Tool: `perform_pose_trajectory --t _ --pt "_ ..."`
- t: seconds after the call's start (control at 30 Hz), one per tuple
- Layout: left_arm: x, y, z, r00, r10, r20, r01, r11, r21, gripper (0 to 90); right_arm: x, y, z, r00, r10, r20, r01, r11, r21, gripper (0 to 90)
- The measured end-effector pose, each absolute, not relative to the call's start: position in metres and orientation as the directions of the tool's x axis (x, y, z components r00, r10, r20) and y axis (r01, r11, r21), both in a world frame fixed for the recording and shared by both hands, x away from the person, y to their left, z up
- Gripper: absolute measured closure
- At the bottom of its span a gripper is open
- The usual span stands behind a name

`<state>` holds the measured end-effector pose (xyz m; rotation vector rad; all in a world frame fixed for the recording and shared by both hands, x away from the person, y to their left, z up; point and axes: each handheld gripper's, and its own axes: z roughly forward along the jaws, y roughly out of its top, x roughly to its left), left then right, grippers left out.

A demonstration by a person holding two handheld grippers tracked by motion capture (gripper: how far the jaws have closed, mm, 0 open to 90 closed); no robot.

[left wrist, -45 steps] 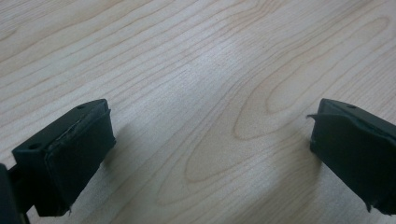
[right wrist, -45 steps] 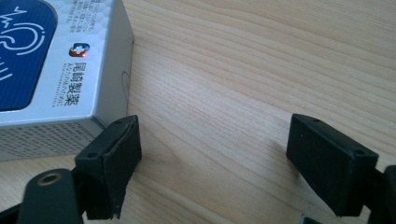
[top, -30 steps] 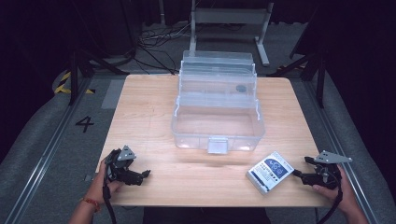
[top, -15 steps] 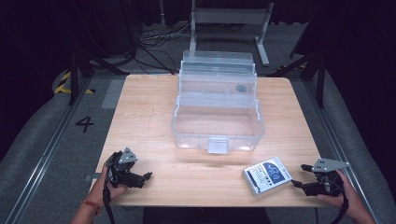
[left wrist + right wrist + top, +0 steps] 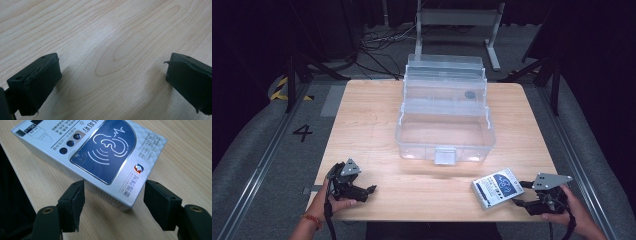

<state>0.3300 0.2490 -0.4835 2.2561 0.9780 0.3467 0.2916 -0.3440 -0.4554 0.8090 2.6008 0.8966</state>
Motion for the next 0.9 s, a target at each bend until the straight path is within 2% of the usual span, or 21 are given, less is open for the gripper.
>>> perform_pose_trajectory --t 0.1,0.3,0.4,0.5,0.53,0.57,0.67,0.8,0.9 --pt "0.33 0.247 -0.483 0.688 0.726 -0.016 0.556 -0.513 0.654 0.0 0.291 -0.335 -0.454 -0.809 0.586 -0.054 0.427 0.648 0.63 41.8" --pt "0.328 0.233 -0.482 0.715 0.699 -0.008 0.543 -0.547 0.637 0.4 0.287 -0.312 -0.454 -0.813 0.58 -0.051 0.442 0.671 0.595 48.4" --pt "0.327 0.217 -0.481 0.745 0.667 -0.012 0.525 -0.576 0.627 0.4 0.286 -0.302 -0.452 -0.829 0.559 -0.022 0.433 0.666 0.608 43.3" --pt "0.326 0.202 -0.481 0.764 0.645 -0.011 0.508 -0.592 0.625 0.4 0.285 -0.291 -0.452 -0.833 0.552 -0.027 0.428 0.675 0.601 42.6" --pt "0.325 0.184 -0.48 0.784 0.62 -0.007 0.488 -0.609 0.625 0.5 0.285 -0.281 -0.452 -0.832 0.554 -0.034 0.427 0.678 0.599 39.3" --pt "0.325 0.184 -0.48 0.784 0.62 -0.007 0.488 -0.609 0.625 3.0 0.286 -0.277 -0.451 -0.829 0.559 -0.027 0.434 0.673 0.599 38.3" --pt "0.325 0.148 -0.48 0.827 0.563 -0.013 0.437 -0.626 0.646 7.5 0.287 -0.269 -0.452 -0.828 0.56 -0.022 0.441 0.676 0.591 36.4" --pt "0.325 0.117 -0.48 0.865 0.502 -0.025 0.389 -0.638 0.664 14.2 0.286 -0.258 -0.452 -0.837 0.546 -0.029 0.426 0.685 0.591 42.5" --pt "0.325 0.1 -0.482 0.885 0.465 -0.015 0.353 -0.65 0.673 15.2 0.285 -0.25 -0.453 -0.85 0.525 -0.034 0.407 0.698 0.589 47.5"
